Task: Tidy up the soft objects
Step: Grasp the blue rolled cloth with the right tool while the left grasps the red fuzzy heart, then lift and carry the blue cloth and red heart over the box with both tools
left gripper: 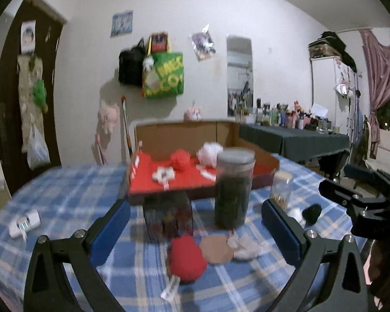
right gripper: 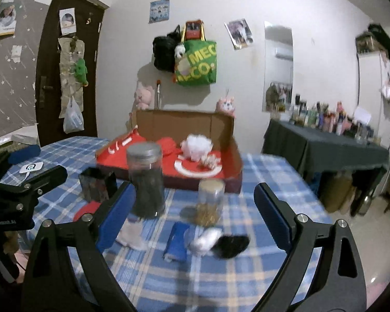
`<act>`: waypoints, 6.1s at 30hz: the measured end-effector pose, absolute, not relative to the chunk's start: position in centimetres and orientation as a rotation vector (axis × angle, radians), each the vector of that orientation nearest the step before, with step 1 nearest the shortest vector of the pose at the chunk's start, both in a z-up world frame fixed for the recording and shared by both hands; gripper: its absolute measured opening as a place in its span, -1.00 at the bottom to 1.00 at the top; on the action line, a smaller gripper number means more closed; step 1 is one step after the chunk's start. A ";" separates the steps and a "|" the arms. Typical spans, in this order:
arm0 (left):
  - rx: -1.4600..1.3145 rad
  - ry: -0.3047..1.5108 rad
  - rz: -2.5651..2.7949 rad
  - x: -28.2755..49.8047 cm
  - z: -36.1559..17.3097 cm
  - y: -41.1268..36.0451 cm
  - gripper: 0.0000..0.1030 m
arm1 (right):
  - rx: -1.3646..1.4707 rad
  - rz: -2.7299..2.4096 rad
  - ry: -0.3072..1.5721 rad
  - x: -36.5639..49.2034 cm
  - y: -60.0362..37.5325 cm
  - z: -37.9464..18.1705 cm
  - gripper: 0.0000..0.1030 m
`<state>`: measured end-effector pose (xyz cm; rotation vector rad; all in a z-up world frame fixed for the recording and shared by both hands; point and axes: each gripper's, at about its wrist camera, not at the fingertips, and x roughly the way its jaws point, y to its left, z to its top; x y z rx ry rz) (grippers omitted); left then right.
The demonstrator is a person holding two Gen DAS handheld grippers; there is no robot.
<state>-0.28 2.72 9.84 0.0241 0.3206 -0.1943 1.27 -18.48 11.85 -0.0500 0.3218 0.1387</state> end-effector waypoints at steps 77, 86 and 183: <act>-0.027 0.694 -0.438 6.6 6.2 1.5 -0.12 | -0.030 0.387 0.669 8.7 -16.0 5.6 -0.56; -0.024 0.706 -0.429 6.9 5.9 1.4 -0.12 | -0.027 0.391 0.681 8.9 -16.0 5.3 -0.56; 0.140 1.014 -0.430 28.8 8.2 3.3 -0.12 | -0.338 0.361 0.937 31.2 -18.2 7.6 -0.55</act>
